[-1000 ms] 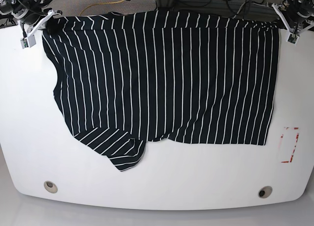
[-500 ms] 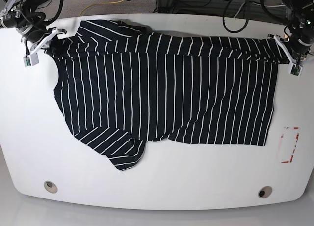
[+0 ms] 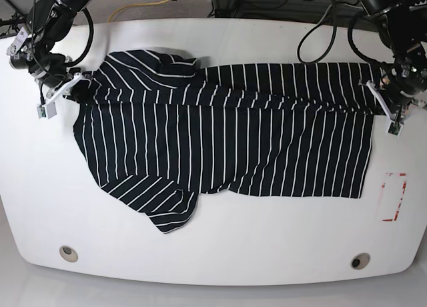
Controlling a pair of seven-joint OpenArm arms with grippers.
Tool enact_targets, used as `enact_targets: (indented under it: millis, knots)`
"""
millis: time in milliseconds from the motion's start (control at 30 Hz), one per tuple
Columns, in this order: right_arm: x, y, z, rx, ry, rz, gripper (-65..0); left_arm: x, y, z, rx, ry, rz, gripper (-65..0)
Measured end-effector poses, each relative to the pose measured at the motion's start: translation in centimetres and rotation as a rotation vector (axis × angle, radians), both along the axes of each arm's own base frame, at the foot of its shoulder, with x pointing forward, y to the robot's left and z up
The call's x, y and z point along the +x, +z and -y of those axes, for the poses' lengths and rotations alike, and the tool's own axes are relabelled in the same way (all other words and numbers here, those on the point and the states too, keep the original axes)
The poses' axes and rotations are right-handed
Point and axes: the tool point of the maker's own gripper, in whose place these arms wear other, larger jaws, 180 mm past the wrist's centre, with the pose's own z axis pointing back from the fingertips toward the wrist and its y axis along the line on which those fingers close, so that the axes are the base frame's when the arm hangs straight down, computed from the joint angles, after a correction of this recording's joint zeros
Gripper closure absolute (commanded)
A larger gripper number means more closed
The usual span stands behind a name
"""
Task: Fold the T-shirt properly
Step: 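Release and regrasp the shirt edge with the right gripper, shifting inward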
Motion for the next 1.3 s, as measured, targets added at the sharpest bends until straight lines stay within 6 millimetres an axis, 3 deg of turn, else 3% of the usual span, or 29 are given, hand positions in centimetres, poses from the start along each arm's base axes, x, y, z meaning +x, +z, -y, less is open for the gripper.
enact_targets:
  millis: [133,267,333,400,467,533,633,933,1300]
  knots:
    - [0.7,-0.5,0.3,-0.003,-0.011,-0.017,-5.4,1.8,-0.5,0.1,-0.009,-0.036,-0.02,0.0]
    - [0.4,-1.5,0.7,-0.009,-0.024,-0.054,-24.4,2.5,-1.6,0.4,-0.027,-0.047,-0.049,-1.8]
    - [0.4,-1.6,1.1,-0.027,-0.033,-0.053,-34.2,2.6,-2.3,0.6,-0.026,-0.063,-0.078,-8.5]
    - [0.3,-1.6,1.3,-0.036,-0.035,-0.056,-44.7,2.7,-3.0,0.9,-0.012,-0.093,-0.117,-20.7]
    - [0.1,-1.4,1.4,-0.038,-0.037,-0.047,-49.6,3.0,-3.2,1.5,-0.013,-0.113,-0.123,-29.7]
    - [-0.5,-0.8,1.2,-0.051,-0.031,-0.032,-50.7,3.2,-3.3,2.1,-0.025,-0.124,-0.119,-39.0]
    - [-1.9,-0.1,1.0,-0.065,-0.015,-0.019,-49.9,3.1,-3.3,2.2,-0.027,-0.124,-0.118,-45.6]
    - [-6.5,-2.4,-3.4,0.121,-0.021,-0.058,-43.9,3.0,-3.2,1.9,-0.022,-0.122,-0.117,-40.3]
    - [-4.4,-2.4,-7.1,0.244,-0.048,0.021,-43.8,-0.7,-3.7,1.5,0.039,-0.15,-0.168,-39.7]
